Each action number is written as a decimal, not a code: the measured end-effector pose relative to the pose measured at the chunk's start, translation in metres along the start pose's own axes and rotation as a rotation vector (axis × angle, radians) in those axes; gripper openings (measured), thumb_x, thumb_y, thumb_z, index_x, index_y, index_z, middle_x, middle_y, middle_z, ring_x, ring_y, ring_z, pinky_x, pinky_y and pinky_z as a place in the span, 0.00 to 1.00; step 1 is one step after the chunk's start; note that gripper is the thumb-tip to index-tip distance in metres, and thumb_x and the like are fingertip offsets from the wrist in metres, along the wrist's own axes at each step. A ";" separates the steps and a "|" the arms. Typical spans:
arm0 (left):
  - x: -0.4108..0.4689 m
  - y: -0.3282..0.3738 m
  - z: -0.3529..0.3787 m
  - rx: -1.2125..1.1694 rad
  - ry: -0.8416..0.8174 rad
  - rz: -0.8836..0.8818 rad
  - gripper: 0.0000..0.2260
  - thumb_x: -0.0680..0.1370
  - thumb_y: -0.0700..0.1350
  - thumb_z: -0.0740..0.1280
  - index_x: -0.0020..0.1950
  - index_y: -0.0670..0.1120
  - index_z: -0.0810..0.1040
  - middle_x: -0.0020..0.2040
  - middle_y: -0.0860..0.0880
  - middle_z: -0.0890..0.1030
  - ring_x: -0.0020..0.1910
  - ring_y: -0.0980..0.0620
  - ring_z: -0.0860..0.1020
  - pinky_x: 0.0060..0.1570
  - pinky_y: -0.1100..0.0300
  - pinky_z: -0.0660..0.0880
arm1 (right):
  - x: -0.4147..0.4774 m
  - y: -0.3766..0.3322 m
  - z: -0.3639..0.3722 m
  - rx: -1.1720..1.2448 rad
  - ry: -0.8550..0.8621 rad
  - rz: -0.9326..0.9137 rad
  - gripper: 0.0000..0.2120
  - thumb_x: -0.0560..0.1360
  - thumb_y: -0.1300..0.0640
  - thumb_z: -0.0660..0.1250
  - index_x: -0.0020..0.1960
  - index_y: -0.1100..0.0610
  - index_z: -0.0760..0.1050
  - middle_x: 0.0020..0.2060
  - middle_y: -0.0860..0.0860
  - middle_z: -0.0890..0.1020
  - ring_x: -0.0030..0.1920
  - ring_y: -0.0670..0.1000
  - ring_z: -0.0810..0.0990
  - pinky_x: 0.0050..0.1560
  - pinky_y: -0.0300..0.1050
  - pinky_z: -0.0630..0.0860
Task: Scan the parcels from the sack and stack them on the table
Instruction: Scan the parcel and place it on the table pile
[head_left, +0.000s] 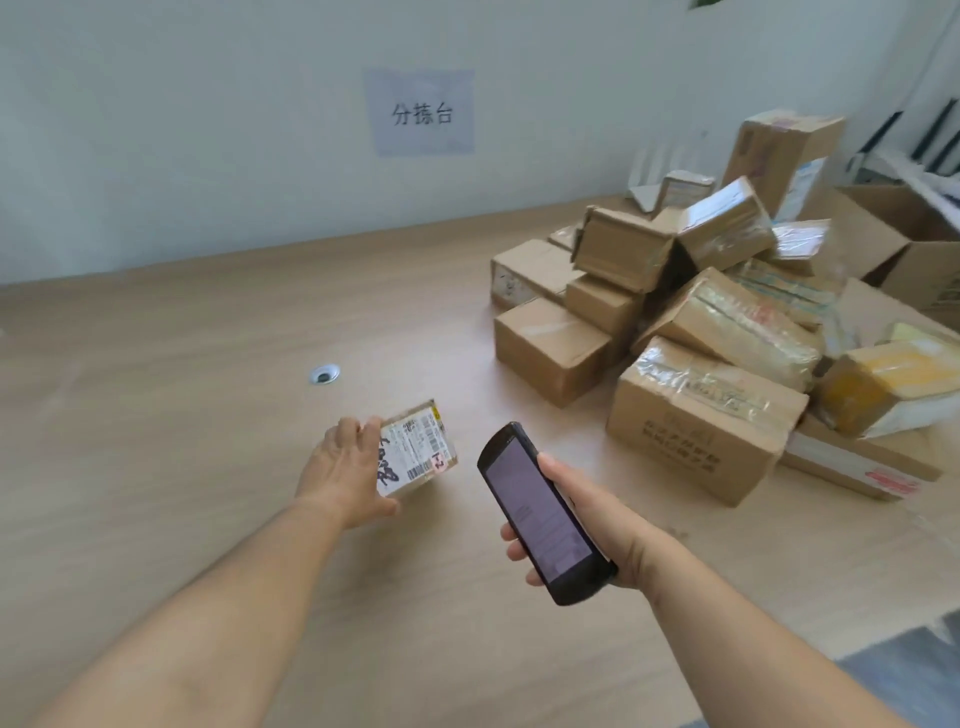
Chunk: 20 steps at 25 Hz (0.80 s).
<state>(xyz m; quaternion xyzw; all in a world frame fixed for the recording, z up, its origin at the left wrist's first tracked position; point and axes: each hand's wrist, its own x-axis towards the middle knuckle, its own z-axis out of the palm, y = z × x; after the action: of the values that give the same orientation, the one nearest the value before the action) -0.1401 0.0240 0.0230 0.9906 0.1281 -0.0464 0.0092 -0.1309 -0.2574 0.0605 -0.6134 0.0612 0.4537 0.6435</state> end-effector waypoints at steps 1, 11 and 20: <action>-0.015 -0.005 0.011 0.079 0.009 -0.016 0.48 0.65 0.66 0.72 0.74 0.48 0.50 0.63 0.46 0.61 0.64 0.47 0.65 0.64 0.57 0.65 | 0.000 0.007 0.006 -0.012 -0.018 0.008 0.31 0.80 0.36 0.55 0.63 0.62 0.75 0.48 0.61 0.82 0.44 0.57 0.82 0.45 0.54 0.80; -0.051 -0.020 0.022 -0.067 -0.201 0.080 0.29 0.71 0.56 0.70 0.67 0.51 0.63 0.75 0.42 0.56 0.75 0.43 0.56 0.70 0.53 0.58 | -0.013 0.035 0.015 -0.086 -0.087 0.020 0.31 0.80 0.36 0.54 0.64 0.62 0.75 0.48 0.61 0.82 0.45 0.57 0.82 0.44 0.54 0.81; -0.044 -0.028 -0.012 -0.414 -0.163 -0.059 0.24 0.69 0.54 0.75 0.61 0.55 0.70 0.61 0.47 0.69 0.62 0.46 0.68 0.60 0.52 0.68 | -0.019 0.061 0.011 -0.251 -0.106 0.178 0.29 0.80 0.37 0.57 0.59 0.63 0.76 0.42 0.58 0.82 0.41 0.56 0.82 0.40 0.51 0.79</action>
<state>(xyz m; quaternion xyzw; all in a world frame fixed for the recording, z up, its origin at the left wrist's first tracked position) -0.1888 0.0406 0.0386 0.9563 0.1629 -0.0993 0.2214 -0.1876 -0.2673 0.0301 -0.6564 0.0243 0.5448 0.5213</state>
